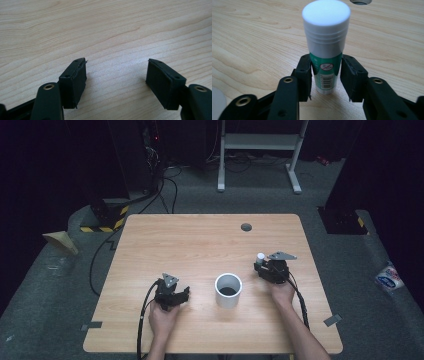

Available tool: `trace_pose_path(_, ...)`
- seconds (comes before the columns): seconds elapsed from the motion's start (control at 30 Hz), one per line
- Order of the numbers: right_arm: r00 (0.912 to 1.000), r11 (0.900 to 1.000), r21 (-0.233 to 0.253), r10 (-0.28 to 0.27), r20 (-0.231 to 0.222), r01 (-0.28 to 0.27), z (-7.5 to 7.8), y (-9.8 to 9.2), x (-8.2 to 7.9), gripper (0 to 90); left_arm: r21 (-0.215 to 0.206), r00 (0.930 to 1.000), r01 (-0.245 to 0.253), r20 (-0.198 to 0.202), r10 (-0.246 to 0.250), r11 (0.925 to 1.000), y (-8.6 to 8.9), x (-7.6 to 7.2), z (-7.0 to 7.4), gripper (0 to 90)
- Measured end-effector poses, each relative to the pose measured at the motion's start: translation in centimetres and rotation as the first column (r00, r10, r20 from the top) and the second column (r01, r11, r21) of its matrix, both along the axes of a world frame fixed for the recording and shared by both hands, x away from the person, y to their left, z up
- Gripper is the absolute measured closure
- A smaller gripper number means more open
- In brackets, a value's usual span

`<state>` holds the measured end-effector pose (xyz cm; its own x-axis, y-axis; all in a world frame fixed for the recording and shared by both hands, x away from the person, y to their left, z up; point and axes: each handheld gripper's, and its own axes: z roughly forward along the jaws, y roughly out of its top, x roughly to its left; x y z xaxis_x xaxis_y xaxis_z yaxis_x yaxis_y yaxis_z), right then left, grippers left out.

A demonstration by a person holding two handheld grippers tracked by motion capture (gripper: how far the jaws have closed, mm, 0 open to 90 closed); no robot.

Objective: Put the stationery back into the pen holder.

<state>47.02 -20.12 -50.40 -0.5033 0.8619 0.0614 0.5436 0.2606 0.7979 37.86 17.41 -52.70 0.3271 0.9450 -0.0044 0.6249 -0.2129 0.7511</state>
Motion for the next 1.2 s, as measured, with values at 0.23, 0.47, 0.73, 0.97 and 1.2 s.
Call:
trace_pose_path(0.23,0.9997,0.999,-0.043,0.002,0.026,-0.001,0.1,0.4,-0.1,64.8,-0.001,1.0,-0.001,0.0,0.001,1.0,0.0,0.0,0.0,32.6)
trace_pose_path(0.47,0.9994,0.999,-0.036,0.017,0.029,-0.016,0.5,0.2,-0.6,64.9,0.0,1.0,-0.002,0.0,0.002,1.0,0.0,0.0,0.0,32.6)
trace_pose_path(0.73,0.998,0.999,-0.019,0.04,0.049,-0.039,1.3,-0.2,-1.4,64.9,0.001,1.0,-0.003,0.0,0.003,1.0,0.0,0.0,0.0,32.7)
trace_pose_path(0.97,0.9971,0.998,0.001,0.064,0.042,-0.064,1.9,-0.5,-2.2,64.9,0.002,1.0,-0.004,0.0,0.004,1.0,0.0,0.0,0.0,32.8)
trace_pose_path(1.2,0.995,0.996,0.011,0.093,0.038,-0.093,2.3,-0.9,-2.9,64.8,0.004,1.0,-0.003,-0.001,0.003,1.0,0.0,0.0,0.0,32.8)
